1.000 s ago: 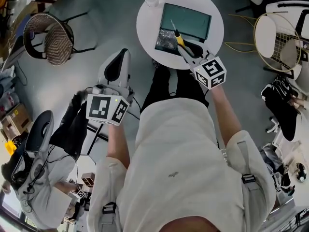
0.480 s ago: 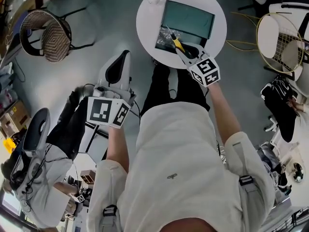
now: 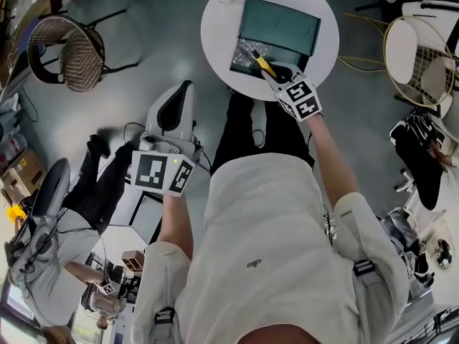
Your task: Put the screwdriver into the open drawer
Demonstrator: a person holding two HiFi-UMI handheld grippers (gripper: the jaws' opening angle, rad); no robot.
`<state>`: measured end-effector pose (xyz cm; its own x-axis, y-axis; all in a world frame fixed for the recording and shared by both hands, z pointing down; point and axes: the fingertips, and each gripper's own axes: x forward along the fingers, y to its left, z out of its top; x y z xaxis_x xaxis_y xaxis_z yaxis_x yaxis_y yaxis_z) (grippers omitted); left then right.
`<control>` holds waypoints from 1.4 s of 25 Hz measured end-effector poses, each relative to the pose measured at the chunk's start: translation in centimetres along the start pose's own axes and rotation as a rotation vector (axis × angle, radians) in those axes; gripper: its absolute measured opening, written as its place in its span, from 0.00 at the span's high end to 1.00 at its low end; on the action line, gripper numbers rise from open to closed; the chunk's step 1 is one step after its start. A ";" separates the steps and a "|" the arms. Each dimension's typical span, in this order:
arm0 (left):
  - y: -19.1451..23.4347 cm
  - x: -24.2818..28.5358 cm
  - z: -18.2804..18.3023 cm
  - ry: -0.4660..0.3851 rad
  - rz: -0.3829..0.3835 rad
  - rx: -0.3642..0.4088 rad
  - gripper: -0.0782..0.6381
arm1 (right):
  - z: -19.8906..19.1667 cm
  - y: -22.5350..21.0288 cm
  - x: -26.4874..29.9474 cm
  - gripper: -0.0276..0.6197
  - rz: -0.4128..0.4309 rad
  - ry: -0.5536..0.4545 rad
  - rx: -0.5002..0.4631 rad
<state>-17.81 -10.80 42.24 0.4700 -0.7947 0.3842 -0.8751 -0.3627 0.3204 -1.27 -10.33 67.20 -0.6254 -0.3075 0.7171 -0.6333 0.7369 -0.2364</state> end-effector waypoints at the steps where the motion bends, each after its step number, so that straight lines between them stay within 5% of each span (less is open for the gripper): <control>1: 0.0 0.0 -0.1 0.002 0.000 -0.001 0.88 | -0.4 -0.2 0.2 0.83 -0.004 0.013 -0.003; 18: -0.2 -0.4 -0.5 0.015 0.018 -0.002 0.88 | -4.8 -1.7 2.5 0.83 -0.043 0.218 -0.003; 35: -0.4 -0.5 -0.9 0.033 0.018 0.006 0.88 | -5.6 -2.7 4.2 0.82 -0.069 0.277 0.014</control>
<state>-17.59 -9.81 42.65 0.4581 -0.7845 0.4179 -0.8838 -0.3516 0.3086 0.35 -10.21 74.51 -0.4336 -0.1791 0.8831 -0.6776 0.7109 -0.1885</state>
